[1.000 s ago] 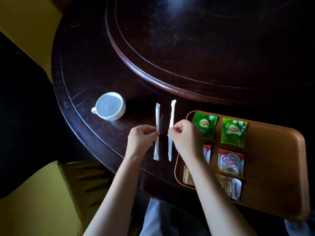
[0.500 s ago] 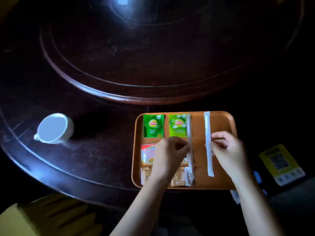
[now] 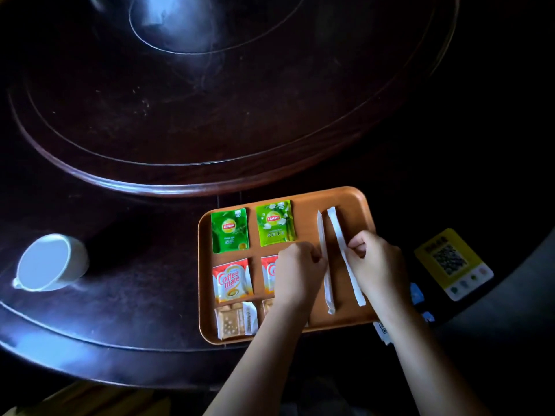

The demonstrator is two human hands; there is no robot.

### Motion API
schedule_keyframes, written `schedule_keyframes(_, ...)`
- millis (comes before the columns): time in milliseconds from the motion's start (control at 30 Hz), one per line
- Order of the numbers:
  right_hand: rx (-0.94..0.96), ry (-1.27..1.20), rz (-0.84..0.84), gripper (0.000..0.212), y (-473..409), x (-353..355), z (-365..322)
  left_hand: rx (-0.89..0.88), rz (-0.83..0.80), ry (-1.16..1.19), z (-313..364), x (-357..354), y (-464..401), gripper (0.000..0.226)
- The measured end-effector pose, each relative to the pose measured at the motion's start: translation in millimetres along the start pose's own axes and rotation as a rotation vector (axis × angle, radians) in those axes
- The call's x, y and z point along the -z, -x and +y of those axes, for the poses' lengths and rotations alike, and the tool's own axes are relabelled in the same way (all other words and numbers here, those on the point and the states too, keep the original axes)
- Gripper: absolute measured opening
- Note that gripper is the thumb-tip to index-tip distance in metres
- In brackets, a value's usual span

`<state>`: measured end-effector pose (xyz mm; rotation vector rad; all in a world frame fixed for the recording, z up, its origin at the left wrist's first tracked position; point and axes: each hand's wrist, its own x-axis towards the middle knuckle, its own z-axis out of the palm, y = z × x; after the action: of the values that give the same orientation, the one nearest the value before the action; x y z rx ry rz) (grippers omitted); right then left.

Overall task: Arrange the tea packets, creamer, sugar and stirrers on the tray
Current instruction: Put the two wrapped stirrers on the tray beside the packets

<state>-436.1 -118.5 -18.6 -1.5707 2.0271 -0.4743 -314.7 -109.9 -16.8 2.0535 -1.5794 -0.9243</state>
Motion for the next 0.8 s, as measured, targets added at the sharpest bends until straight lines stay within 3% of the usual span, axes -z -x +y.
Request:
schedule_keyframes(167,0.091,0.197,0.038,0.010,0.2,2.2,-1.6,-0.073,0.016,-0.088,4.0,0.5,-0.8,0.024)
schedule_keyframes(300,0.128,0.341,0.052,0.015,2.0,3.1,-2.0,-0.137,-0.020,-0.243,8.3,1.6,0.6,0.019)
schedule_keyframes(367,0.211,0.300,0.124,0.010,2.7,2.4,4.9,-0.279,0.066,-0.271,3.4,5.9,4.4,0.013)
schedule_keyframes(433,0.336,0.240,0.163,0.027,2.2,1.7,19.1,-0.488,0.119,-0.341,-5.8,9.8,6.7,0.027)
schedule_keyframes(567,0.641,0.415,0.023,0.051,3.1,5.4,42.6,-0.790,-0.058,-0.559,-30.7,19.0,6.4,0.079)
schedule_keyframes(667,0.701,0.556,-0.122,0.056,4.8,6.6,50.0,-0.854,-0.127,-0.635,-41.2,16.3,5.9,0.089)
schedule_keyframes(800,0.719,0.612,-0.192,0.054,1.9,7.7,50.7,-0.868,-0.135,-0.652,-47.2,5.1,5.0,0.088)
